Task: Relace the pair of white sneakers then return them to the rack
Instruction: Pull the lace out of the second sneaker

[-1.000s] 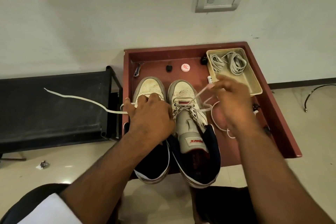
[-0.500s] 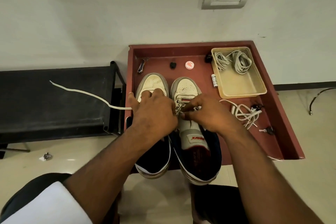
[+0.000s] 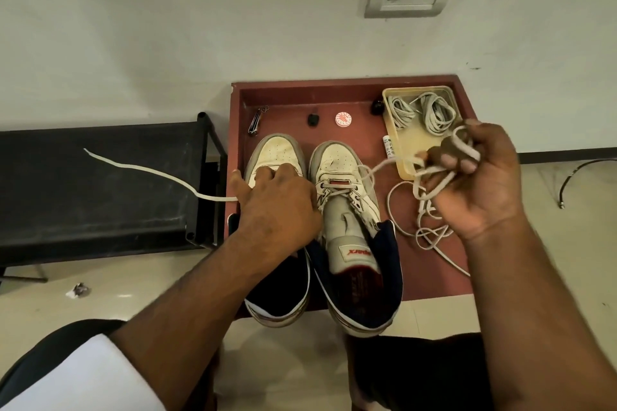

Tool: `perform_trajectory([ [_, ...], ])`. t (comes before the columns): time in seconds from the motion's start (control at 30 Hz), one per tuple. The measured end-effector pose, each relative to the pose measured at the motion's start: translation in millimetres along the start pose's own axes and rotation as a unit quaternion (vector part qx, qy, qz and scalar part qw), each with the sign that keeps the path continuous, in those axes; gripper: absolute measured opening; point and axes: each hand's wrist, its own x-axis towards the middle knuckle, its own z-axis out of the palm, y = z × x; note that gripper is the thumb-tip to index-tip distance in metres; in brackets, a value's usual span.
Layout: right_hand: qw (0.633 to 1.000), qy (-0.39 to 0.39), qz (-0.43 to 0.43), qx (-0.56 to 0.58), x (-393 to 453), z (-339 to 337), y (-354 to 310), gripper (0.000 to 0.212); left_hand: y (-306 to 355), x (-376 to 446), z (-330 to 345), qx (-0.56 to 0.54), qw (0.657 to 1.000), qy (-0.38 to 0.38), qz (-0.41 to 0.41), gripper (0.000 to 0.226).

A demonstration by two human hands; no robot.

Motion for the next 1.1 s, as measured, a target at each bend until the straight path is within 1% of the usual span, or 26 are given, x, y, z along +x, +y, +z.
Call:
perform_trajectory([
  [0.03,0.999,0.026,0.006,-0.039,1,-1,0,0.033,0,0,0,-0.001,1.000,-0.001,-0.001,0.017],
  [0.07,0.993,0.047,0.013,-0.109,2,-3,1,0.032,0,0,0,-0.005,1.000,-0.002,-0.002,0.016],
  [0.1,0.975,0.059,0.021,-0.213,3,-7,2,0.029,0,-1,-1,-0.008,1.000,-0.005,-0.002,0.016],
  [0.13,0.933,0.062,0.027,-0.355,4,-11,3,0.026,0,-1,-2,-0.010,1.000,-0.007,-0.003,0.016],
  [0.17,0.857,0.058,0.035,-0.511,5,-17,4,0.023,0,-1,-2,-0.009,1.000,-0.010,-0.003,0.017],
  [0.2,0.764,0.051,0.047,-0.641,6,-25,7,0.019,0,-1,-2,-0.007,1.000,-0.012,-0.003,0.018],
  [0.23,0.683,0.039,0.054,-0.728,6,-28,12,0.015,0,0,-1,-0.006,1.000,-0.010,-0.002,0.019],
  [0.27,0.636,0.027,0.047,-0.769,5,-29,16,0.013,0,0,0,-0.005,1.000,-0.006,0.000,0.021],
  [0.3,0.630,0.020,0.021,-0.776,7,-28,21,0.012,0,0,0,-0.005,1.000,0.000,0.002,0.023],
  [0.33,0.651,0.018,-0.008,-0.759,10,-26,25,0.013,0,0,1,-0.006,1.000,0.004,0.004,0.028],
  [0.4,0.729,0.019,-0.041,-0.683,12,-17,32,0.013,0,1,1,-0.018,1.000,0.000,0.007,0.040],
  [0.43,0.745,0.007,-0.042,-0.666,14,-14,36,0.010,-1,1,1,-0.031,0.999,-0.006,0.012,0.045],
  [0.47,0.740,-0.015,-0.032,-0.671,16,-11,41,0.007,-2,2,1,-0.049,0.999,-0.012,0.018,0.048],
  [0.57,0.680,-0.054,0.016,-0.731,18,-14,56,0.028,-2,9,-2,-0.107,0.993,-0.009,0.051,0.045],
  [0.6,0.670,-0.049,0.020,-0.741,19,-14,59,0.028,-1,12,-2,-0.114,0.991,-0.011,0.064,0.043],
  [0.67,0.658,-0.029,0.026,-0.752,18,-14,56,0.021,2,18,-5,-0.138,0.987,-0.030,0.081,0.039],
  [0.73,0.640,0.007,0.045,-0.767,15,-14,48,0.028,7,26,-7,-0.176,0.979,-0.062,0.080,0.038],
  [0.77,0.630,0.030,0.035,-0.776,15,-15,44,0.025,8,30,-7,-0.185,0.977,-0.075,0.079,0.038],
  [0.83,0.611,0.092,-0.025,-0.786,15,-16,39,0.015,9,38,-7,-0.178,0.977,-0.083,0.083,0.039],
  [0.87,0.620,0.108,-0.057,-0.775,16,-15,38,0.015,9,42,-7,-0.169,0.979,-0.077,0.085,0.040],
  [0.9,0.647,0.101,-0.077,-0.752,17,-14,39,0.017,9,46,-7,-0.159,0.981,-0.070,0.087,0.040],
  [0.93,0.679,0.075,-0.077,-0.726,19,-12,41,0.018,10,48,-6,-0.146,0.983,-0.065,0.093,0.039],
  [0.97,0.703,0.039,-0.063,-0.707,19,-9,45,0.018,10,51,-5,-0.130,0.984,-0.063,0.102,0.036],
  [1.0,0.709,0.002,-0.041,-0.704,18,-5,49,0.019,11,54,-3,-0.117,0.985,-0.062,0.111,0.032],
  [1.07,0.683,-0.045,-0.004,-0.729,15,-1,55,0.024,12,58,1,-0.111,0.985,-0.057,0.118,0.025],
  [1.1,0.668,-0.047,0.010,-0.743,15,0,57,0.027,12,59,2,-0.112,0.986,-0.053,0.113,0.023],
])
